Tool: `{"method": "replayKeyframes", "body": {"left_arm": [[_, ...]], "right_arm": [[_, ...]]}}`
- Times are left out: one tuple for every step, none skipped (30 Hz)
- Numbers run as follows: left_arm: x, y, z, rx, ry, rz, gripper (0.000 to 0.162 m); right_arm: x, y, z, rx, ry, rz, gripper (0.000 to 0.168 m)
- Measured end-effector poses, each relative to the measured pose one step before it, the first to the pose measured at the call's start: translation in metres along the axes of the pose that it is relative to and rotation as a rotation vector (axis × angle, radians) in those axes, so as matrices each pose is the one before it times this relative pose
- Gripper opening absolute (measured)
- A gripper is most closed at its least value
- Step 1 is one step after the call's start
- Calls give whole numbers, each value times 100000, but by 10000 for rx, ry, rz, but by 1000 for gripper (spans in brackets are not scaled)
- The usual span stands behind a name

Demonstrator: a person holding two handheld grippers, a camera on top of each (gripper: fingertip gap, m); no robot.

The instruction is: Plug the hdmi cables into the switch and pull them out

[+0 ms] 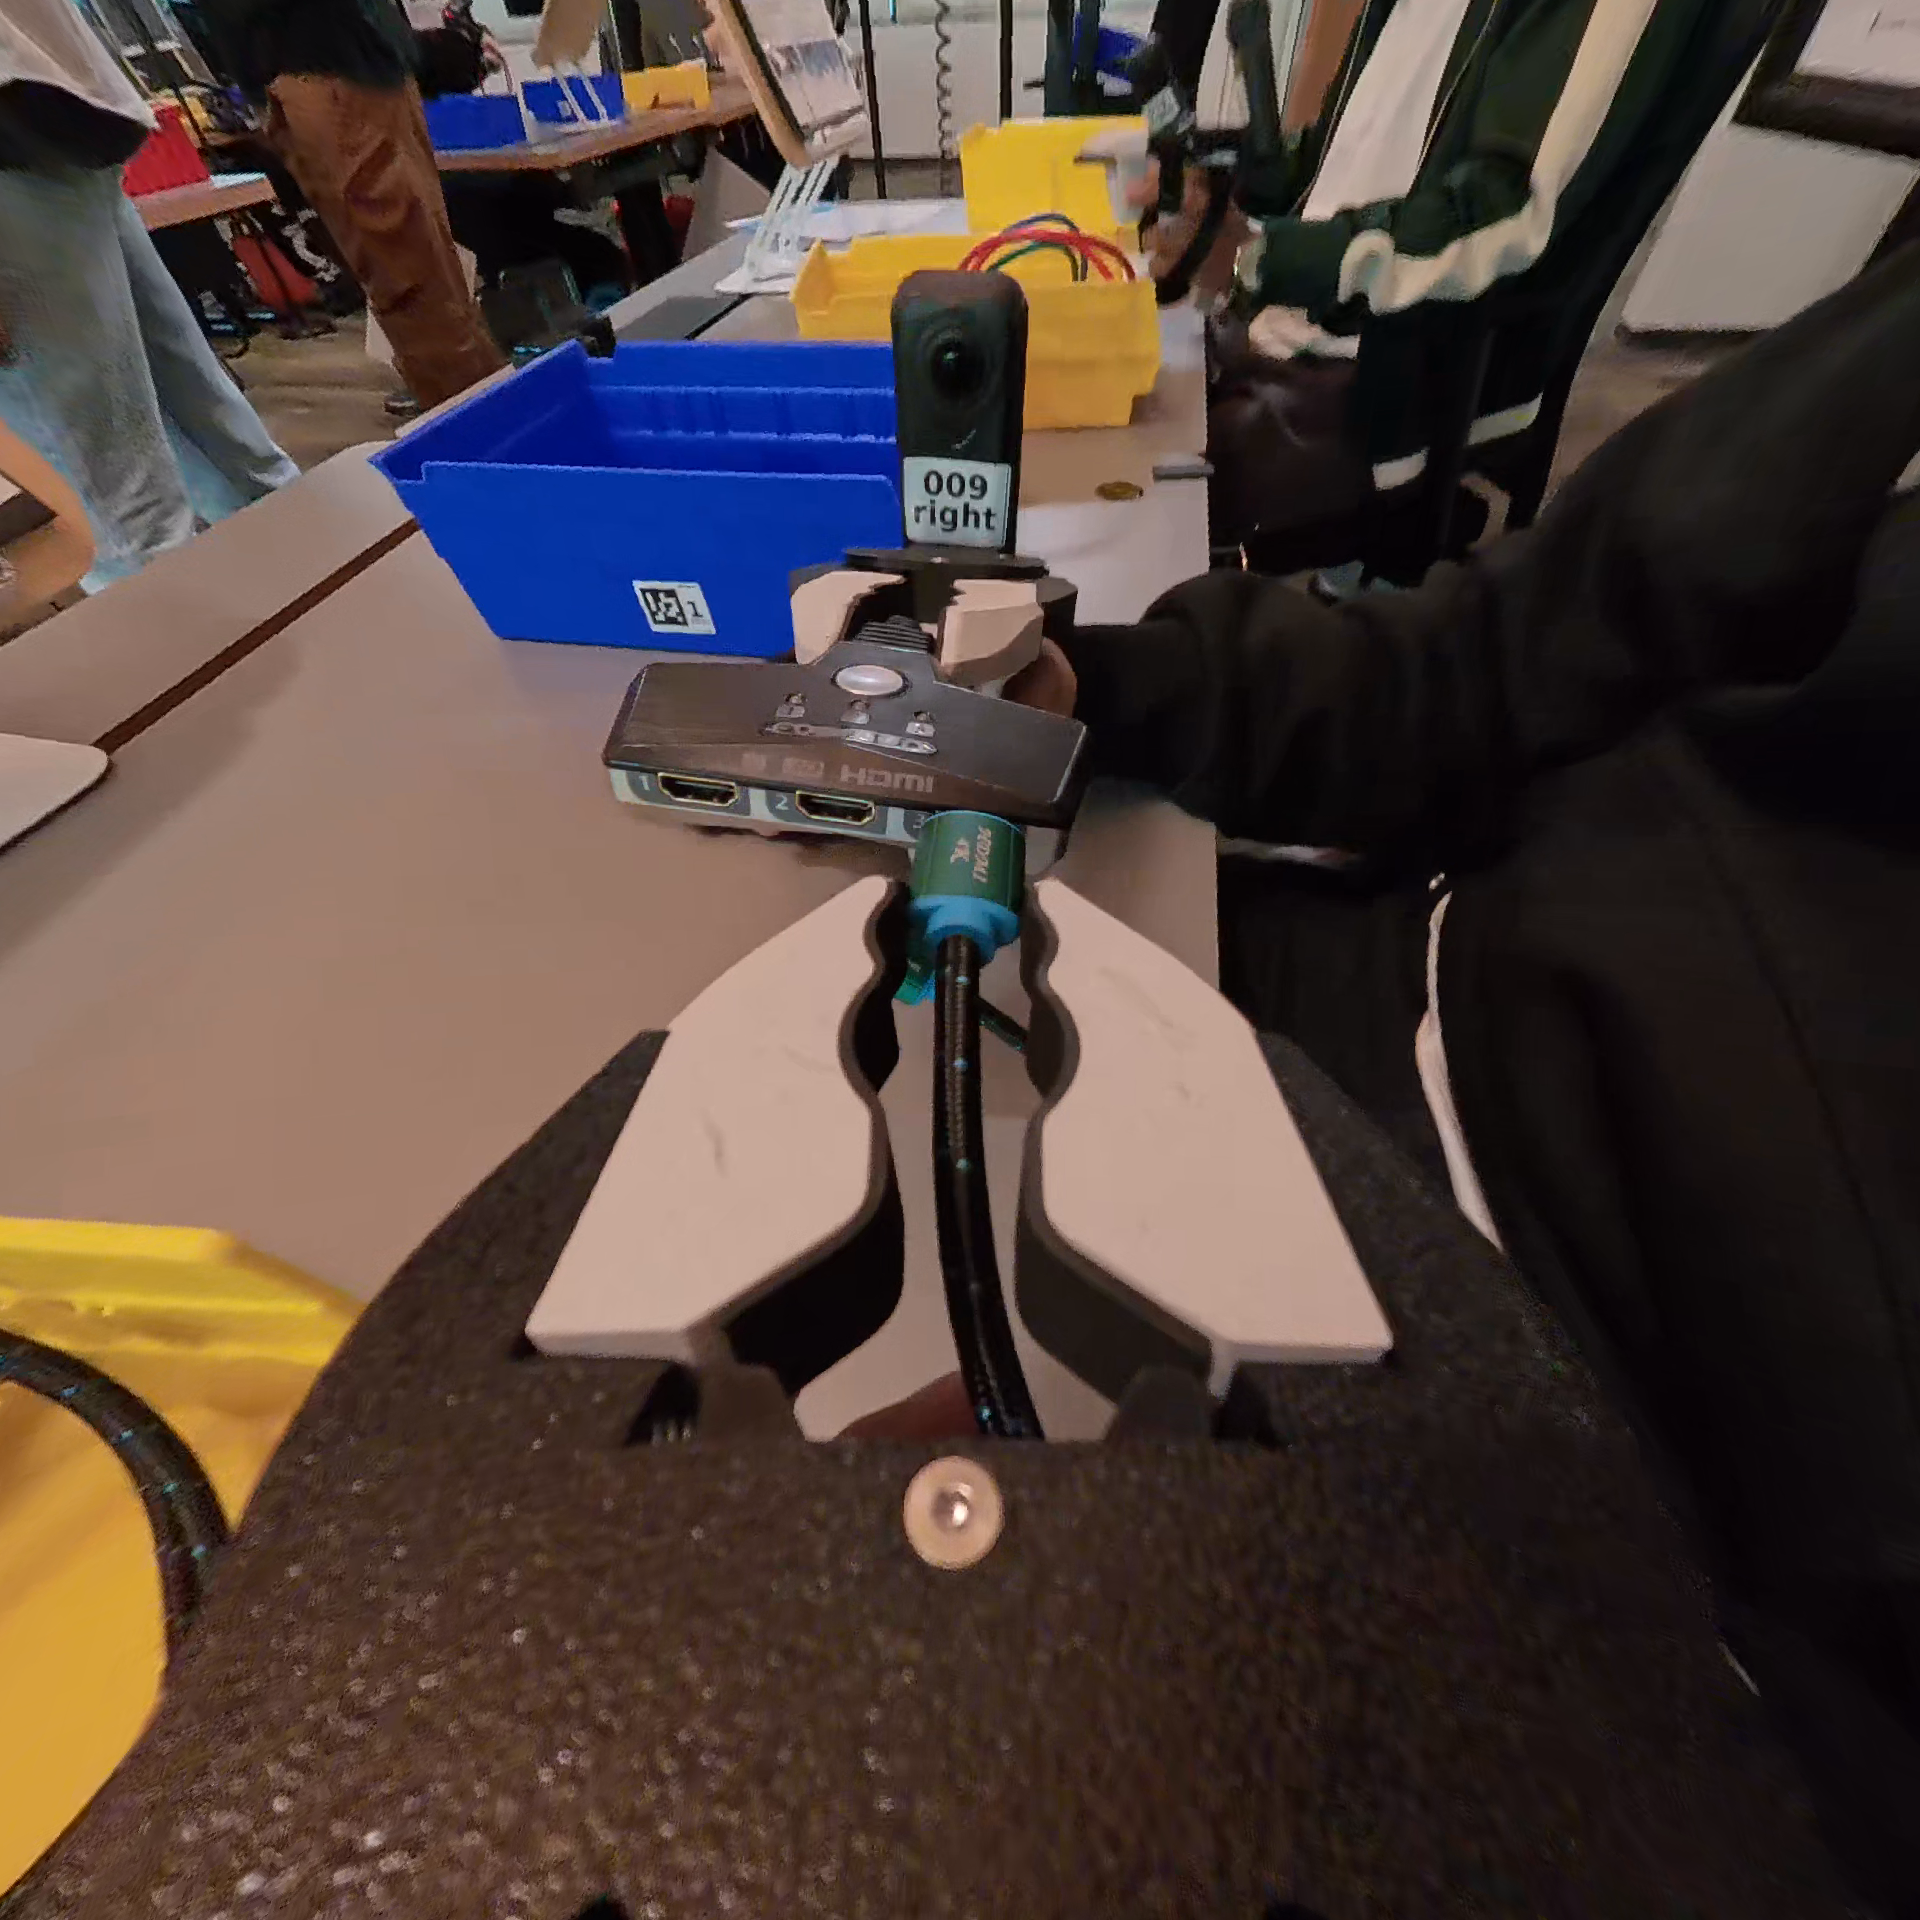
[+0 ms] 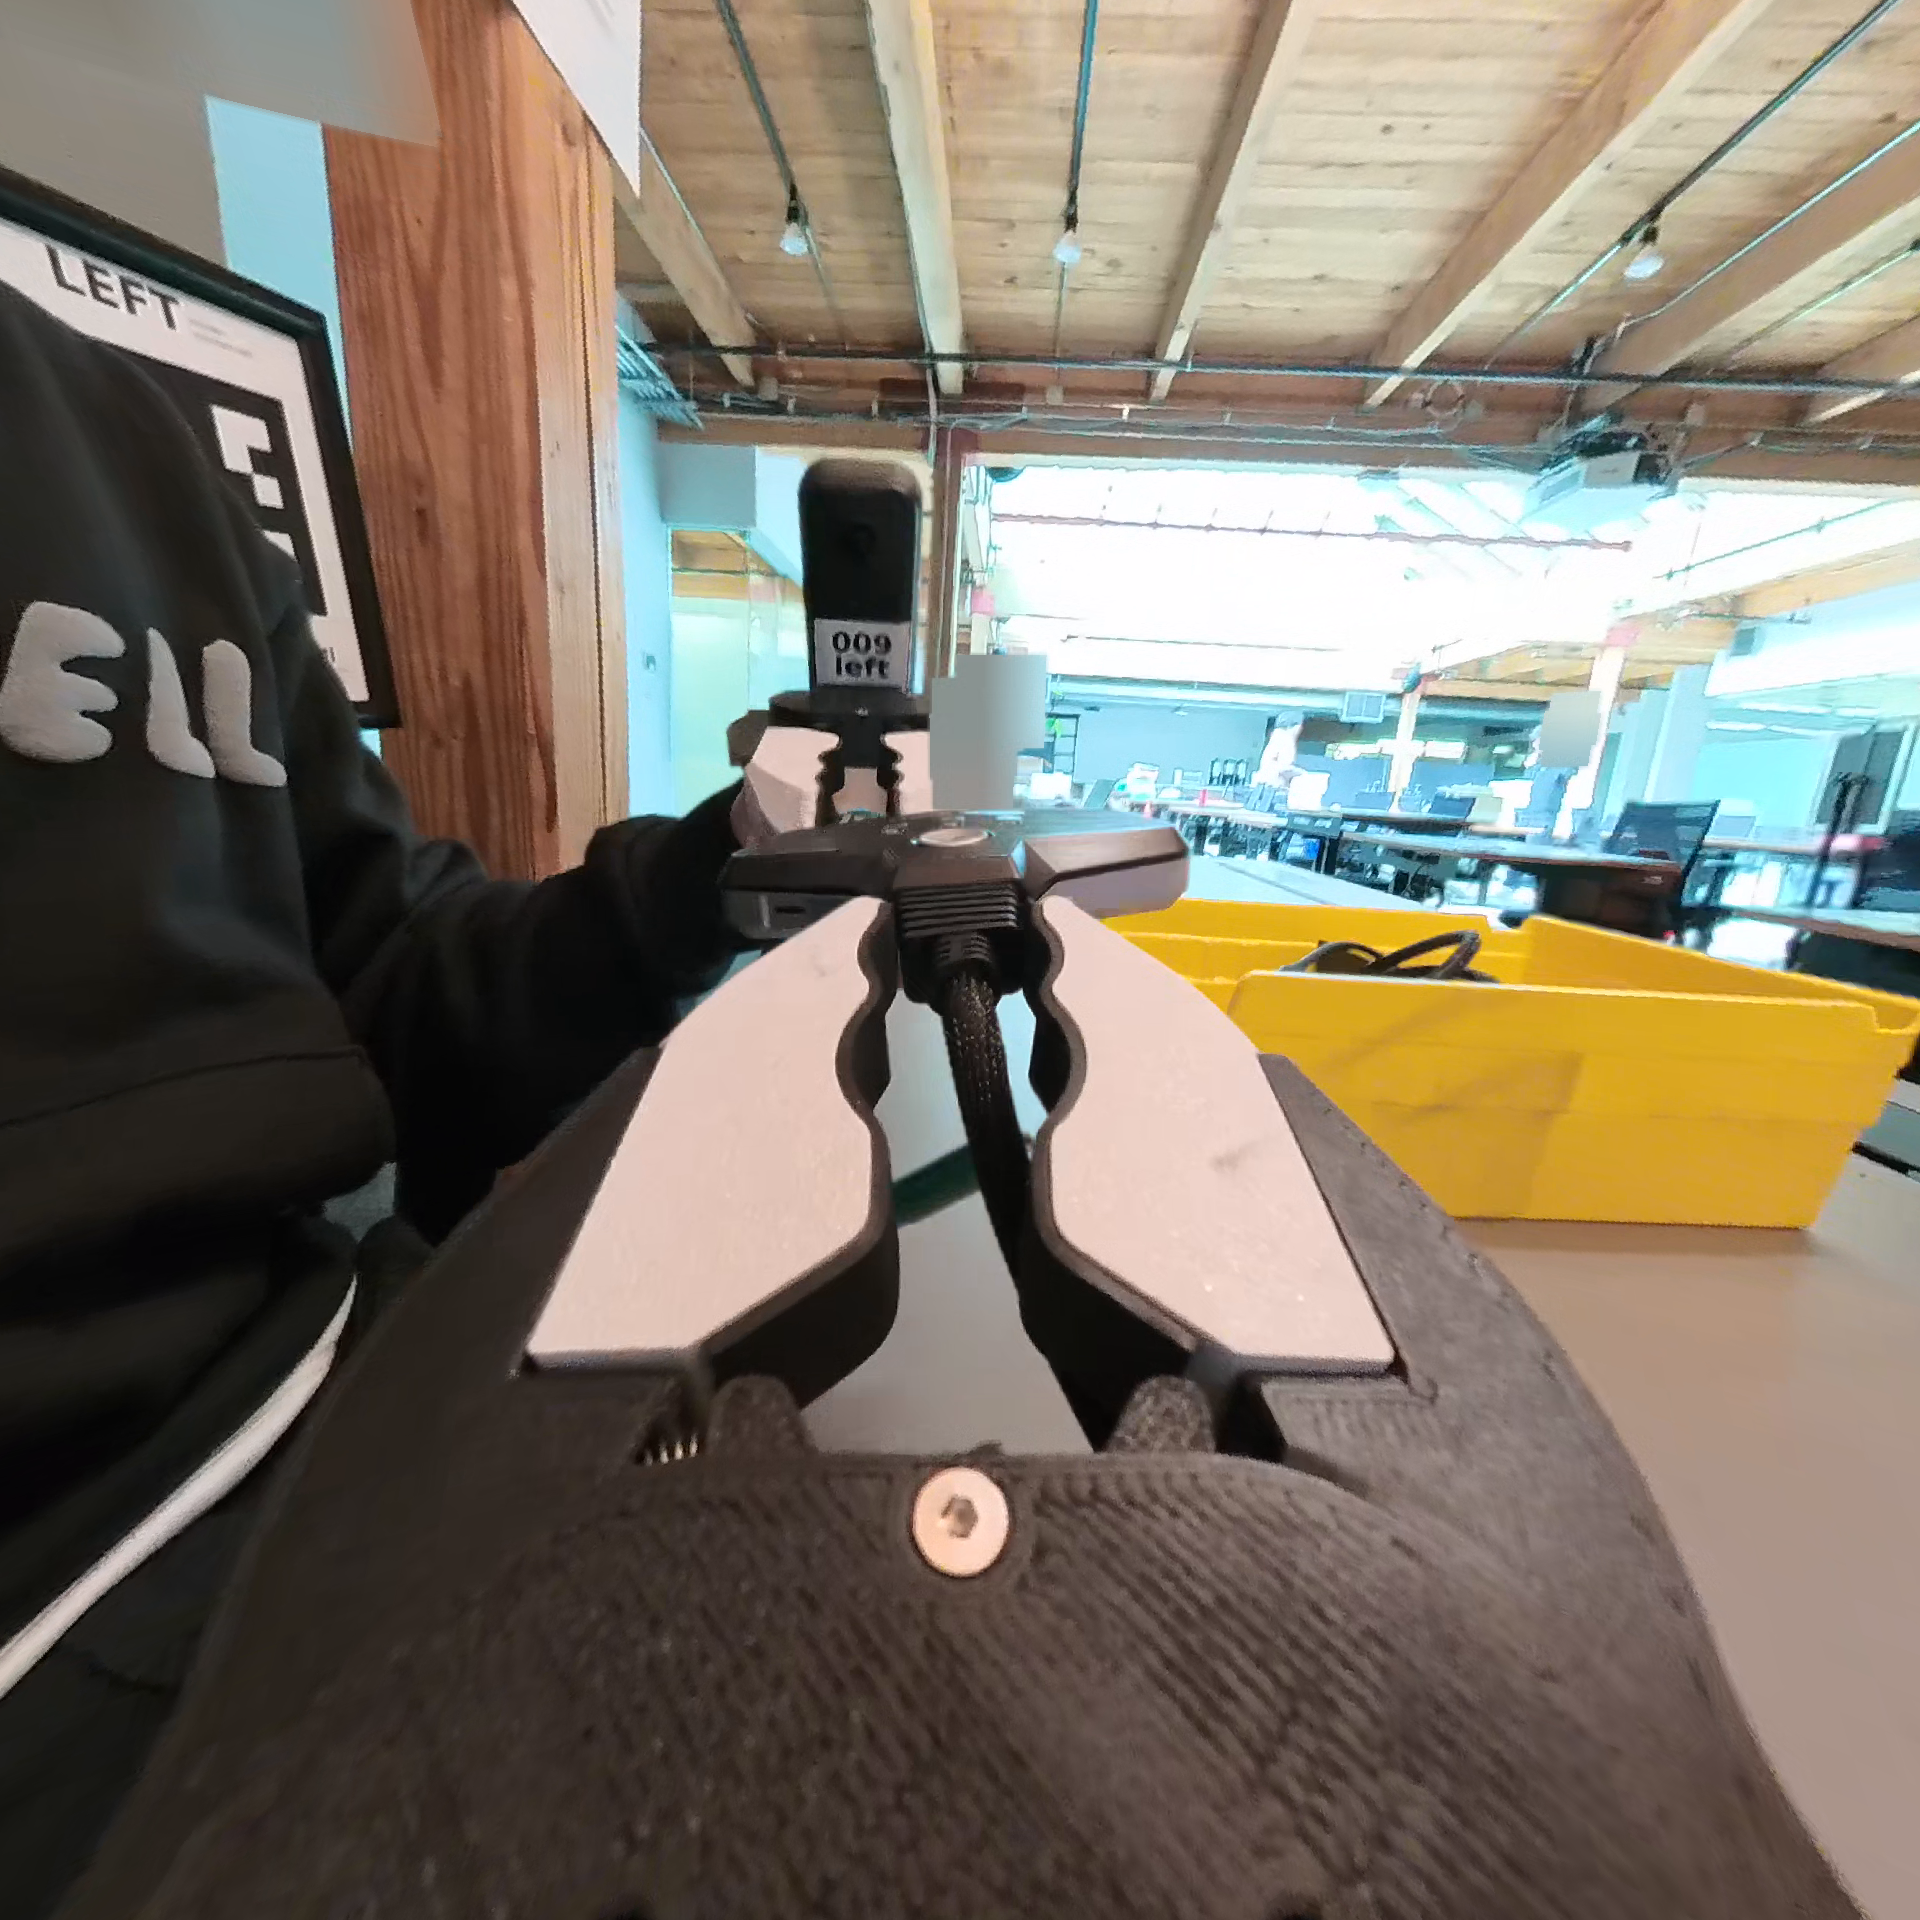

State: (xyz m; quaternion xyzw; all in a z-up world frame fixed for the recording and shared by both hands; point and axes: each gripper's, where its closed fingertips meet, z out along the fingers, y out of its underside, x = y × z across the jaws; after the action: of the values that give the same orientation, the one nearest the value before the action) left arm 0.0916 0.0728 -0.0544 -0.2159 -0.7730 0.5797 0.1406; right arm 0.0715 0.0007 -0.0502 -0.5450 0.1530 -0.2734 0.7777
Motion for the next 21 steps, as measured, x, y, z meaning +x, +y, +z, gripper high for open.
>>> {"method": "replayKeyframes", "body": {"left_arm": [[-29, -31, 211, 78, 21, -52, 20], [-2, -7, 226, 51, 7, 0, 20], [-18, -50, 171, 86, 2, -6, 20], [-51, -38, 107, 95, 8, -70, 20], [-58, -5, 41, 90, 36, -117, 20], [-65, 51, -7, 58, 45, -102, 20], [-74, 91, -2, 10, 17, -65, 20], [-98, 93, 25, -16, -31, -47, 20], [-135, 110, 55, -39, -45, -43, 20], [-113, 101, 89, -20, -36, -23, 20], [-184, 5, 101, 63, -96, -9, 20], [-251, -70, 69, 128, -138, -14, 21], [-201, -48, 50, 122, -106, 19, 21], [-112, -4, 43, 76, -59, 55, 21], [-212, -8, 9, 49, -157, 67, 22], [-353, -93, -86, 59, -271, 81, 27], [-460, -292, -274, 128, -338, 110, 33], [-556, -551, -519, 251, -406, 137, 35], [-570, -843, -782, 398, -370, 143, 38], [-617, -1094, -1007, 538, -355, 84, 40], [-832, -1192, -1184, 595, -433, -25, 42]], "right_arm": [[37, -251, -184, 209, 74, -145, 23], [32, -221, -174, 165, 37, -70, 23], [70, -147, -99, 65, 48, 0, 24], [105, -92, -68, 34, 68, 20, 24], [60, 33, -16, -44, 32, 9, 24], [40, 84, 28, -89, -8, 17, 24], [57, 88, 3, -111, -6, 37, 23], [120, 45, -21, -128, 48, -55, 23], [36, 20, -42, -165, 30, -155, 23], [60, -78, -44, -45, 36, -64, 23], [182, -30, -56, 15, 79, 108, 23], [206, -79, -56, 35, 115, 40, 23], [71, -51, -60, 40, 28, 9, 23], [59, -5, -41, -20, 37, -9, 23], [57, -26, -58, 29, 42, -35, 23], [87, -39, -77, 15, 39, 18, 23], [184, -103, -127, 63, 102, -4, 23], [260, -173, -173, 105, 121, 39, 23], [272, -289, -209, 174, 116, 91, 23], [243, -363, -233, 229, 91, 125, 23], [153, -347, -217, 222, 48, 108, 23]]}}
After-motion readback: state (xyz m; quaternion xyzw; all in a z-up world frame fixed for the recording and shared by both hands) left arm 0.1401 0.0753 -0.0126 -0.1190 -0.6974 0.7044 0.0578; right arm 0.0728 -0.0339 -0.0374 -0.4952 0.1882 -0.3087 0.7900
